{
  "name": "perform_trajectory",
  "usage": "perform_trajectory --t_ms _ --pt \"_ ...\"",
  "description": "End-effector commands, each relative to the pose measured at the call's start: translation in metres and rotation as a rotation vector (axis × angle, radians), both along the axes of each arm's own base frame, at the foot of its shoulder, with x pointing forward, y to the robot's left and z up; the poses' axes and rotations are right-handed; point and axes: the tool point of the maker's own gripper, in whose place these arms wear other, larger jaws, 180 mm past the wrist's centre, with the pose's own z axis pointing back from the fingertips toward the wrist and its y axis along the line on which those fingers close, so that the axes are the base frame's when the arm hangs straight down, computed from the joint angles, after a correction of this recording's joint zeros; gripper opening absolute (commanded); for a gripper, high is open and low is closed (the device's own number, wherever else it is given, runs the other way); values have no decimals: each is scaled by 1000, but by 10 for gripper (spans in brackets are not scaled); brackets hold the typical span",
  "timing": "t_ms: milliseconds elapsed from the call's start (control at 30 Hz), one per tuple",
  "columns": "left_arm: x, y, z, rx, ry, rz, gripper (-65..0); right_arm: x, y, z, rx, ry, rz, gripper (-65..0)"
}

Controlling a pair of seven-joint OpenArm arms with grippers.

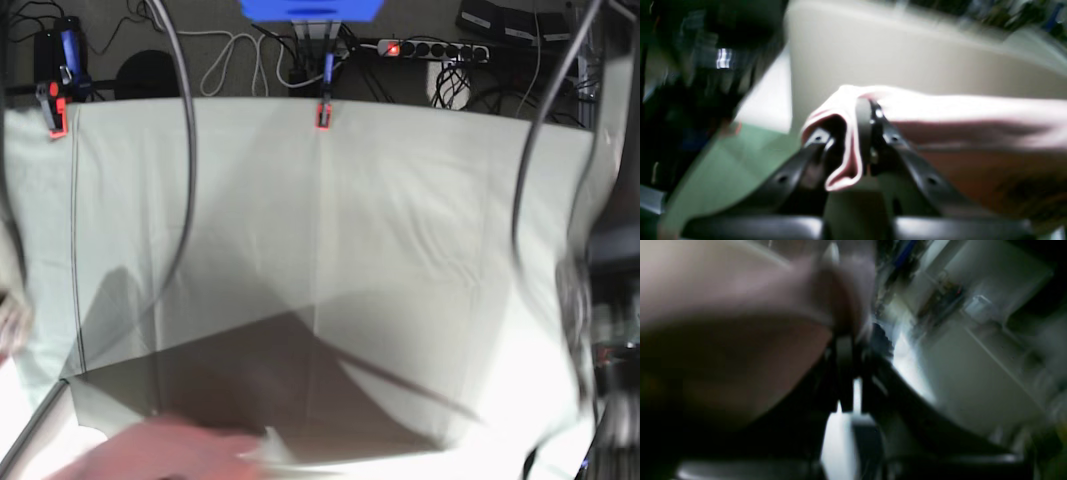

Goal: Layout the t-shirt on the table in an organized manner, then fold the t-shirt properly
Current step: 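Lift the pink shirt with both grippers and swing it across the table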

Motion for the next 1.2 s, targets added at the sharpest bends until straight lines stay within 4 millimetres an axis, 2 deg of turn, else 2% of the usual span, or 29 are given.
perform_trajectory --t_ms 0,33,67,167,200,233,300,400,533,667,733,833,900,967,1033,1100,1167 --pt "-6 -2 7 -7 -41 -7 -648 -5 7 -12 12 -6 20 -650" --pt "-17 3 -23 -14 3 3 -648 -10 14 -39 27 29 26 -650" --pt "-28 8 -43 -20 26 17 -648 -18 20 -66 43 69 27 -650" --pt "-62 30 -79 -35 55 73 -648 -49 35 -144 75 194 37 -650" --pt "-69 37 -94 -46 80 93 -648 -54 49 -167 99 220 68 -650" --pt "-77 45 -107 -55 102 113 -648 -59 62 -187 130 243 96 -650" --pt "-95 52 -132 -59 152 133 -648 -76 76 -225 161 299 127 -650" --pt "-127 63 -175 -50 239 166 -648 -108 90 -263 185 361 149 -650" --pt "-158 73 -215 -62 326 203 -648 -133 93 -291 218 400 150 -650" --pt "-200 93 -257 -64 431 261 -648 -168 73 -311 223 462 78 -650" --pt "-214 97 -274 -71 478 276 -648 -181 62 -316 226 480 39 -650" --pt "-230 101 -293 -76 532 290 -648 -201 57 -327 221 527 18 -650" --pt "-239 101 -299 -69 552 290 -648 -217 55 -335 213 564 11 -650" --pt "-245 100 -300 -60 555 287 -648 -231 47 -330 199 559 -21 -650" --pt "-248 99 -291 -43 536 283 -648 -236 42 -323 269 469 -43 -650" --pt "-249 96 -281 -25 512 276 -648 -245 24 -313 322 371 -103 -650" --pt "-253 96 -272 -6 492 275 -648 -255 12 -312 326 360 -151 -650"
